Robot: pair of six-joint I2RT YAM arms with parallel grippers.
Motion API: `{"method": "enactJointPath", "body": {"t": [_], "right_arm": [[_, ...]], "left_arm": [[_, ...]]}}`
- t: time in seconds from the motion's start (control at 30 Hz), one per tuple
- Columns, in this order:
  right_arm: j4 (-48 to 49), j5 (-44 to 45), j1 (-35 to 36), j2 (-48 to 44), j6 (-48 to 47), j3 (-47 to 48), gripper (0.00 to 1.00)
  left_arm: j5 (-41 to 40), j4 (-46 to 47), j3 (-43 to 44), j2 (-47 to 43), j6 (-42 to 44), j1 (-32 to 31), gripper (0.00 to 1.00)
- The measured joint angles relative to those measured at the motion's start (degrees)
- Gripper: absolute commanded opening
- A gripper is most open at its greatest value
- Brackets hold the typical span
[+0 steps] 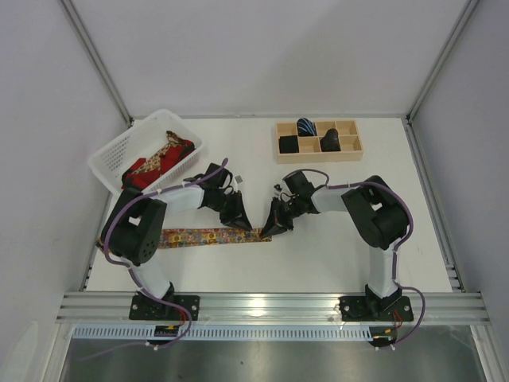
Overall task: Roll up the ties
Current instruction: Roll the tie
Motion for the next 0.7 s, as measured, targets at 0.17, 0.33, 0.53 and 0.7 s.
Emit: {"method": "enactJointPath", "body": {"t": [0.17,0.33,0.53,0.7], "right_arm": [[0.04,-0.04,0.00,0.00,-0.02,0.00,0.00],[0.04,-0.04,0.00,0.00,0.00,0.00,0.00],[-0.35,-0.02,0.00,-0.11,-0.04,0.09,0.00],[-4.44,0.90,-0.09,-1.55,-1.64,1.27,0.04]], "left_arm": [[0.92,0.81,-0.87,-1.40,-0.61,-0.20,0.14],[1.77,1.84,-1.01,-1.40,-1.29,-1.20,0.14],[1.97,2.86,-3.10,-0.83,-1.46,-1.68,0.13],[1.29,2.64,-3.30,0.57,-0.76,-1.66,0.13]]}}
